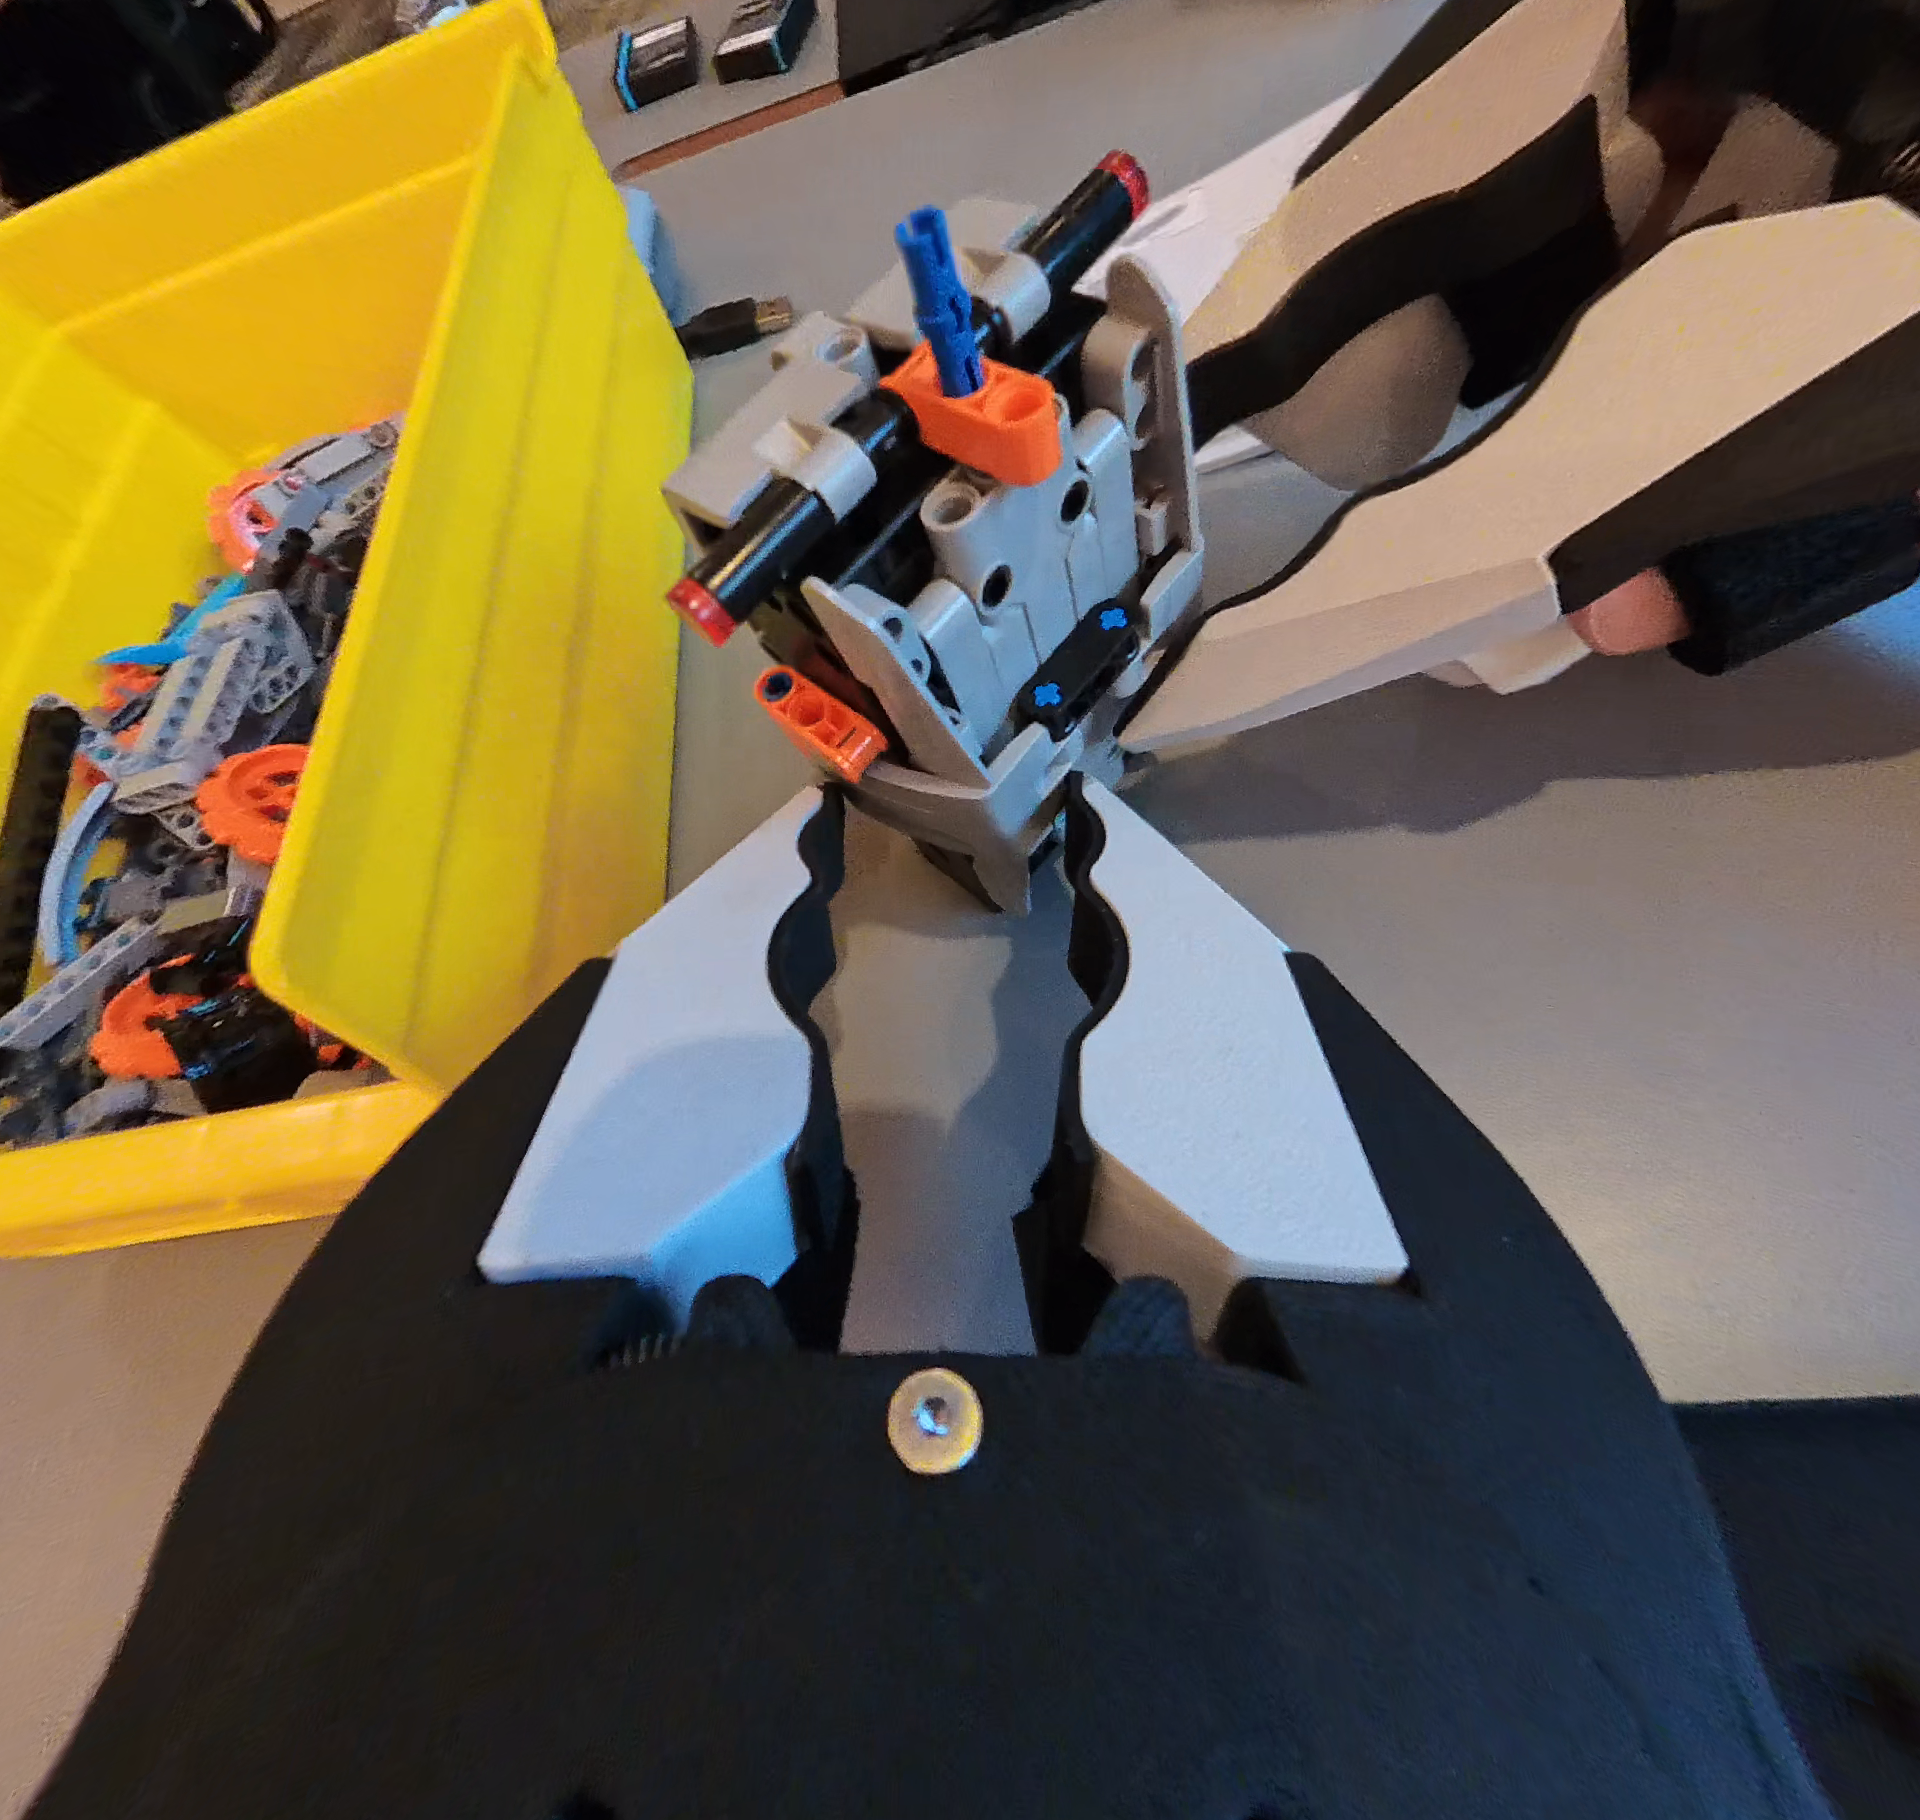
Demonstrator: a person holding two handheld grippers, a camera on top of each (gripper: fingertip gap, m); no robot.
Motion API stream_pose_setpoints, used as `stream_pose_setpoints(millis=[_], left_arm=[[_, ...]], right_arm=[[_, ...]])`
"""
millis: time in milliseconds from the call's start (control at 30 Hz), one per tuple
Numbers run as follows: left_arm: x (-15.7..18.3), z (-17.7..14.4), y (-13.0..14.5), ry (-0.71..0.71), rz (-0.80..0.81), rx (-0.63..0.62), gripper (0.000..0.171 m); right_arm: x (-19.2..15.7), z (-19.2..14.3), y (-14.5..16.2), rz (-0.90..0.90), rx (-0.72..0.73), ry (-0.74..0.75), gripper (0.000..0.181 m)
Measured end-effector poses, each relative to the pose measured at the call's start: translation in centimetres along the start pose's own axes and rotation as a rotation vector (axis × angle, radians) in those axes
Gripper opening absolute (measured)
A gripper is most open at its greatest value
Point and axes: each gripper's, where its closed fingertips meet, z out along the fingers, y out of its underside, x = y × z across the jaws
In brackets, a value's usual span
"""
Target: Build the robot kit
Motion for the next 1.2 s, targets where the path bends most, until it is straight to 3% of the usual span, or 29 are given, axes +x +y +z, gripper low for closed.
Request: stream_pose_setpoints(millis=[267,400,500,600,733,833,900,1000,1200], left_arm=[[0.5,0.2,0.7,0.009,-0.055,0.015,0.051],[-0.5,-2.6,0.4,-0.064,-0.075,0.076,0.057],[-0.1,-6.0,-2.3,-0.108,-0.036,0.207,0.057],[4.2,-7.2,-6.8,0.04,0.047,0.293,0.061],[12.5,-5.2,-12.8,0.309,0.287,0.309,0.07],[18.1,-3.0,-17.1,0.428,0.444,0.356,0.068],[21.6,-1.6,-18.9,0.525,0.514,0.348,0.068],[23.5,1.8,-20.5,0.496,0.61,0.296,0.065],[24.9,5.9,-19.0,0.596,0.615,0.185,0.052]], right_arm=[[0.7,-1.1,0.3,0.043,0.039,0.032,0.055],[0.3,-4.9,0.7,-0.014,0.037,0.07,0.065],[1.6,-12.1,1.2,-0.153,0.026,0.264,0.063],[4.5,-22.2,2.7,-0.259,-0.031,0.563,0.059],[6.2,-33.5,5.8,-0.265,-0.101,0.851,0.054],[6.2,-38.1,7.8,-0.227,-0.068,1.002,0.045],[6.1,-39.0,9.5,-0.239,-0.086,1.035,0.04],[6.8,-39.4,12.5,-0.274,-0.236,1.072,0.032],[6.9,-37.8,13.9,-0.168,-0.224,0.964,0.022]])
